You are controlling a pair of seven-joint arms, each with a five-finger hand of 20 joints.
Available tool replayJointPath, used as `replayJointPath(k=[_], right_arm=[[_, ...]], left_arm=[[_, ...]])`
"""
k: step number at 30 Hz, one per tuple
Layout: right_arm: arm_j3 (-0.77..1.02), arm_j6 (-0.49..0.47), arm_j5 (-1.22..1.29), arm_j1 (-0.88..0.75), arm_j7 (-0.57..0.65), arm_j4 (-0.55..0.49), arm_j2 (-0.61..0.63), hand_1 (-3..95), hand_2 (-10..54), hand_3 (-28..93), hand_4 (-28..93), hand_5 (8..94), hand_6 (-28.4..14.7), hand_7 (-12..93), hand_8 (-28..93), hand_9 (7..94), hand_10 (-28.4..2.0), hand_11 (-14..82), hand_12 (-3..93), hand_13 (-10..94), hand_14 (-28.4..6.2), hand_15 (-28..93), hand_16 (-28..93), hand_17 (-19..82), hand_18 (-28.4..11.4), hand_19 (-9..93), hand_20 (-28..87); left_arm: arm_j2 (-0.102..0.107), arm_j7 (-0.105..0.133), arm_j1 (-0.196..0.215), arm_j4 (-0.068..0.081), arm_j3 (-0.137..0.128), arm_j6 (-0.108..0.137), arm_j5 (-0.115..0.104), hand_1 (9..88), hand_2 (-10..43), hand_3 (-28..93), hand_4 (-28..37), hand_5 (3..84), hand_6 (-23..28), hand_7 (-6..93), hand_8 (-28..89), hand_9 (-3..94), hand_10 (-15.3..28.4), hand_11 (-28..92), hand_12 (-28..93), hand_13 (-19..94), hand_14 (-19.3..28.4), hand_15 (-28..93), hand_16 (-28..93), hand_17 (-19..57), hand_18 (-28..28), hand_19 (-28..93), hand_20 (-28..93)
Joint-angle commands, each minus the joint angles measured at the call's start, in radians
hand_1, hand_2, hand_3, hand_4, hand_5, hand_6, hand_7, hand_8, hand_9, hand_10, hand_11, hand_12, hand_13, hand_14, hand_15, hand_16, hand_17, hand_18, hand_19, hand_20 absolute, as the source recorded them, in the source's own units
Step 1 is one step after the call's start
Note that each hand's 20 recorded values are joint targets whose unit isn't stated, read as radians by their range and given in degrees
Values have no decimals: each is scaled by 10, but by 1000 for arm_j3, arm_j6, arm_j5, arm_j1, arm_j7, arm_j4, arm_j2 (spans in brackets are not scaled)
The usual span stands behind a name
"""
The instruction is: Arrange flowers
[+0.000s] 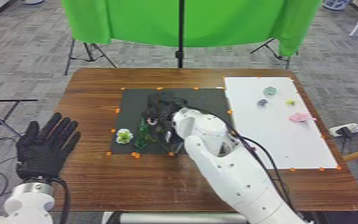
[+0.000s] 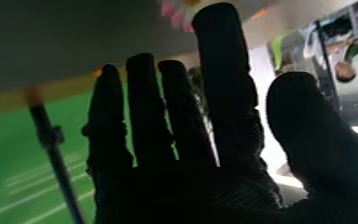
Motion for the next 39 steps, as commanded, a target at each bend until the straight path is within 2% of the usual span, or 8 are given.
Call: replayJointPath(k=[1, 15, 21, 23, 28, 31, 35, 39], right_arm=[[-4, -80, -36, -6, -1, -1, -21, 219, 164, 785, -281, 794, 14, 221, -142, 452, -138, 52, 126, 330, -133, 247, 232, 113, -174, 619, 384], [-27, -6, -41, -2, 50, 5, -25, 210, 169, 787, -282, 691, 6, 133, -123, 434, -146, 48, 118, 336, -143, 236, 240, 120, -184, 635, 383], [-35, 12, -20, 11, 58, 11, -31, 253, 181, 786, -281, 680, -25, 124, -119, 575, -133, 110, 142, 438, -124, 326, 233, 150, -185, 660, 388], [-35, 18, -18, 12, 57, 11, -35, 262, 176, 793, -281, 678, -28, 121, -118, 586, -131, 116, 144, 448, -122, 340, 229, 154, -184, 661, 386], [-43, 52, -2, 16, 60, 8, -41, 270, 139, 809, -282, 648, -32, 112, -116, 574, -127, 110, 140, 447, -119, 349, 220, 156, -184, 662, 381], [-47, 45, -6, 16, 73, -4, -39, 271, 131, 814, -282, 639, -34, 111, -116, 562, -125, 110, 139, 445, -117, 354, 216, 157, -184, 663, 378], [-49, 107, 1, 14, 99, -14, -3, 260, 118, 819, -283, 599, -43, 110, -114, 526, -134, 108, 143, 428, -120, 372, 215, 158, -184, 664, 370], [-31, 140, 56, 4, 138, -43, 47, 237, 116, 817, -283, 604, -13, 127, -111, 502, -150, 96, 141, 407, -142, 370, 203, 156, -190, 663, 363]], left_arm=[[-7, -11, 6, 6, 6, -2, -2, 256, 138, 740, -283, 439, 92, 118, -102, 388, 144, 192, 111, 320, 133, 265, -39, -58, 132, 309, 120], [-5, -11, 19, 3, -1, -3, -7, 256, 140, 739, -283, 440, 92, 119, -102, 390, 144, 195, 112, 321, 133, 265, -36, -58, 132, 309, 122], [-1, -11, 16, 5, 3, -3, -13, 255, 140, 742, -283, 440, 92, 119, -102, 391, 145, 197, 112, 321, 133, 268, -37, -59, 132, 312, 122], [2, -11, 13, 6, 5, -2, -14, 255, 140, 742, -283, 440, 92, 120, -102, 390, 145, 198, 111, 321, 133, 269, -38, -59, 132, 313, 122], [8, -8, 12, 6, 7, -3, -15, 256, 141, 741, -283, 441, 93, 120, -103, 390, 145, 198, 111, 321, 133, 270, -39, -60, 132, 315, 121], [3, -15, 11, 5, 9, 0, -15, 255, 141, 742, -283, 440, 93, 120, -103, 390, 145, 198, 111, 320, 133, 271, -39, -60, 132, 315, 121], [-6, -6, 19, 5, 4, -3, -15, 256, 141, 741, -283, 440, 92, 120, -103, 390, 146, 199, 111, 322, 134, 275, -39, -60, 132, 316, 120], [-10, -1, 27, 4, -4, 1, -15, 255, 141, 743, -283, 441, 93, 121, -103, 392, 146, 204, 111, 322, 134, 279, -40, -60, 133, 316, 120]])
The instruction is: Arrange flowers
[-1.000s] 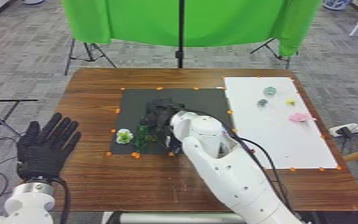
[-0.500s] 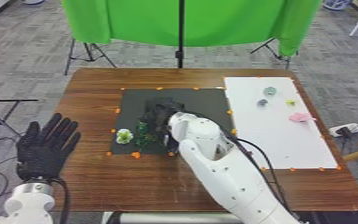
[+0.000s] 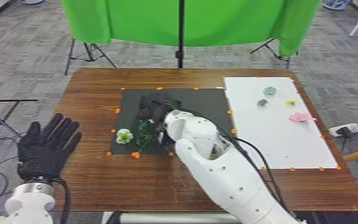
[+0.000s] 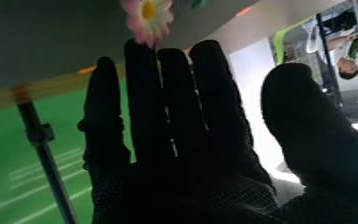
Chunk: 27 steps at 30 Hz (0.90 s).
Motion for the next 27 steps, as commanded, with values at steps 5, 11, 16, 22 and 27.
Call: replayJointPath(k=[5, 11, 16, 22, 27], right_arm=[[27, 169, 76, -19, 102, -59, 114, 234, 118, 807, -283, 653, -10, 150, -118, 509, -163, 99, 143, 406, -148, 377, 196, 153, -193, 661, 356], [46, 63, 81, -30, 55, -56, 110, 243, 124, 784, -276, 792, -6, 263, -132, 621, -170, 200, 180, 439, -151, 453, 199, 157, -193, 657, 360], [57, -31, 73, -39, 2, -54, 87, 251, 125, 771, -278, 801, -3, 207, -128, 696, -161, 268, 207, 466, -144, 491, 205, 126, -190, 597, 348], [52, -51, 58, -32, -12, -34, 60, 249, 127, 770, -280, 785, -4, 155, -119, 698, -142, 174, 172, 479, -134, 369, 204, 106, -184, 515, 306], [47, -48, 63, -26, -1, -20, 40, 252, 130, 764, -282, 751, -5, 129, -118, 656, -131, 110, 145, 474, -138, 316, 206, 103, -185, 506, 295]], left_arm=[[-23, -2, 29, 2, -12, 4, -8, 256, 141, 742, -283, 443, 93, 124, -105, 393, 147, 209, 110, 324, 134, 286, -43, -60, 133, 319, 120], [-19, 1, 27, 3, -7, 4, -9, 256, 142, 741, -283, 445, 93, 128, -106, 395, 147, 215, 108, 323, 135, 294, -48, -61, 133, 322, 119], [-19, -4, 16, 5, 1, 5, -6, 256, 142, 742, -283, 445, 93, 131, -108, 395, 148, 218, 106, 323, 135, 299, -51, -61, 133, 323, 119], [-18, -8, 11, 5, 4, 6, -1, 256, 142, 742, -283, 445, 93, 132, -109, 396, 148, 222, 105, 324, 135, 305, -53, -62, 133, 326, 119], [-13, -7, 7, 6, 10, 4, -3, 256, 142, 742, -283, 447, 93, 134, -110, 398, 148, 226, 104, 324, 136, 310, -55, -63, 133, 328, 119]])
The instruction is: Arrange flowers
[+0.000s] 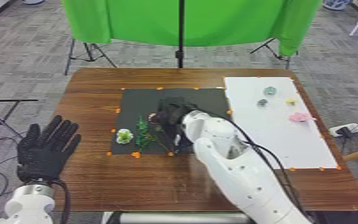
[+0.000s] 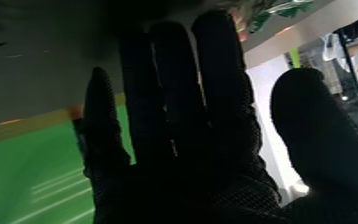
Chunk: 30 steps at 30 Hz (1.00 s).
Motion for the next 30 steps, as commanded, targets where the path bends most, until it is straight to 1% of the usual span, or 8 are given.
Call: replayJointPath(k=[1, 7, 16, 20, 22, 25, 28, 30], right_arm=[[-16, 19, -10, 9, 10, 21, -45, 254, 131, 761, -282, 745, -5, 127, -118, 654, -130, 107, 144, 474, -139, 314, 207, 103, -185, 506, 295], [-32, 57, -28, 23, 12, 45, -62, 247, 131, 770, -282, 661, -12, 113, -115, 618, -134, 100, 140, 469, -141, 313, 215, 103, -188, 514, 291], [-39, 85, -20, 23, 7, 34, -66, 249, 133, 772, -283, 601, -11, 111, -118, 550, -134, 78, 122, 461, -145, 322, 210, 108, -192, 530, 282], [-40, 122, 1, 16, 0, 23, -49, 254, 133, 770, -282, 589, -7, 112, -119, 539, -145, 74, 120, 463, -145, 329, 208, 114, -194, 538, 280], [-37, 136, 27, 5, 11, 0, -36, 261, 132, 766, -282, 606, -1, 116, -120, 539, -149, 76, 120, 465, -146, 338, 204, 115, -194, 541, 277], [-1, 89, 39, -22, 12, -58, -18, 275, 131, 755, -282, 612, 18, 119, -123, 501, -159, 72, 120, 451, -148, 361, 208, 116, -197, 553, 281], [32, 113, 89, -49, 25, -119, 18, 276, 130, 746, -281, 616, 24, 121, -126, 460, -161, 60, 118, 415, -153, 387, 204, 111, -199, 558, 284], [57, 171, 129, -77, 45, -173, 66, 275, 128, 744, -278, 629, 26, 119, -126, 450, -161, 56, 118, 405, -153, 391, 199, 108, -200, 559, 285]], left_arm=[[1, -7, 0, 6, 11, 2, -2, 256, 142, 742, -283, 446, 93, 135, -110, 398, 148, 227, 104, 325, 136, 311, -56, -63, 133, 329, 119], [2, -5, 1, 6, 2, 3, -5, 256, 142, 742, -283, 447, 94, 136, -112, 397, 148, 229, 102, 325, 136, 314, -59, -63, 133, 329, 117], [1, -9, -3, 8, 5, 2, -5, 255, 143, 742, -283, 448, 94, 139, -113, 398, 149, 233, 101, 325, 137, 321, -62, -64, 134, 334, 117], [0, -2, 2, 8, 2, 6, -9, 256, 143, 742, -283, 448, 93, 141, -113, 398, 148, 233, 100, 326, 137, 324, -64, -64, 133, 335, 116], [-6, -5, 5, 8, 1, 6, -7, 255, 143, 743, -283, 448, 93, 142, -114, 399, 148, 234, 100, 326, 136, 324, -65, -64, 134, 336, 116], [-12, -9, 5, 8, 2, 7, -9, 256, 142, 744, -283, 448, 93, 142, -114, 399, 148, 237, 100, 326, 136, 326, -65, -64, 134, 337, 115], [-19, -12, 4, 9, 2, 5, -7, 255, 142, 745, -283, 448, 93, 142, -114, 399, 149, 236, 99, 326, 137, 326, -66, -64, 134, 337, 115], [-25, -12, 3, 9, 4, 5, -3, 254, 141, 746, -283, 448, 93, 142, -115, 399, 148, 236, 99, 325, 137, 326, -66, -64, 134, 337, 114]])
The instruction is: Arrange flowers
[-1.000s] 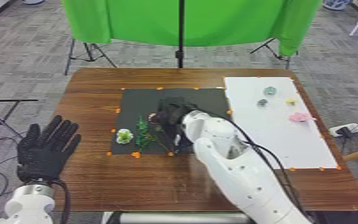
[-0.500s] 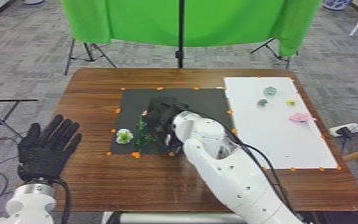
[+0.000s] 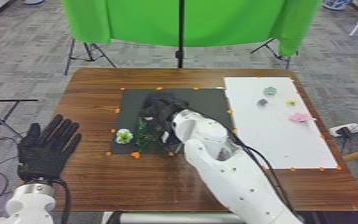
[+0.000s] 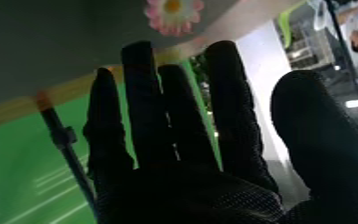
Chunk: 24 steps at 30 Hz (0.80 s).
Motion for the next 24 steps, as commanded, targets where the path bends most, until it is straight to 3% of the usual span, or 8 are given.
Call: replayJointPath(k=[1, 6, 9, 11, 15, 21, 22, 24], right_arm=[[102, 78, 98, -90, 48, -182, 129, 276, 124, 743, -276, 636, 26, 118, -126, 452, -162, 57, 119, 405, -153, 391, 197, 108, -200, 558, 285], [285, 96, 59, -194, 143, -280, 241, 269, 72, 772, -271, 598, 6, 115, -120, 499, -160, 72, 124, 414, -154, 391, 189, 112, -199, 562, 286], [417, 60, 23, -262, 231, -314, 291, 264, 51, 793, -272, 513, -17, 104, -111, 447, -166, 60, 127, 338, -170, 306, 173, 96, -192, 537, 266], [483, 59, 29, -295, 269, -318, 327, 270, 28, 797, -273, 470, -27, 96, -103, 400, -164, 44, 134, 286, -176, 203, 199, 71, -192, 525, 246], [603, 44, 21, -369, 310, -322, 372, 285, -5, 803, -276, 426, -28, 96, -102, 349, -149, 41, 128, 240, -181, 111, 210, 53, -186, 506, 224], [688, 16, 33, -407, 367, -279, 393, 298, -31, 811, -281, 415, -27, 97, -101, 338, -144, 37, 125, 239, -179, 85, 227, 51, -182, 497, 213], [691, 4, 33, -405, 372, -268, 393, 301, -35, 809, -282, 415, -28, 97, -101, 336, -144, 37, 125, 239, -178, 82, 229, 51, -181, 498, 212], [692, -21, 35, -396, 392, -247, 391, 317, -60, 807, -282, 403, -29, 97, -101, 327, -141, 37, 124, 239, -177, 76, 234, 51, -181, 498, 211]], left_arm=[[-27, -12, 13, 6, 1, 6, -2, 255, 142, 745, -283, 447, 93, 142, -114, 399, 148, 236, 99, 325, 137, 324, -67, -64, 134, 337, 114], [-29, 5, 13, 1, 3, 2, -3, 255, 142, 745, -283, 447, 93, 140, -114, 396, 149, 231, 98, 324, 136, 319, -66, -64, 134, 335, 113], [-34, 7, 18, -3, -1, 7, 0, 255, 141, 745, -283, 446, 93, 138, -114, 396, 148, 228, 99, 324, 135, 314, -65, -63, 133, 332, 112], [-31, 16, 27, -6, -5, 9, -5, 255, 141, 745, -283, 446, 93, 137, -113, 396, 148, 226, 100, 323, 135, 312, -63, -63, 134, 332, 112], [-28, 26, 39, -12, -13, 13, -10, 255, 141, 745, -283, 445, 93, 134, -111, 396, 147, 225, 101, 323, 136, 308, -61, -62, 133, 329, 113], [-38, 16, 45, -15, -22, 20, -2, 254, 140, 746, -283, 445, 92, 134, -111, 395, 147, 222, 102, 323, 135, 306, -57, -62, 133, 328, 114], [-22, 34, 47, -14, -16, 21, -19, 255, 140, 746, -283, 445, 93, 134, -111, 395, 147, 222, 102, 323, 136, 306, -57, -62, 133, 328, 114], [-22, 31, 43, -13, -13, 24, -17, 255, 141, 745, -283, 444, 93, 134, -110, 395, 147, 221, 102, 323, 136, 305, -57, -62, 133, 328, 114]])
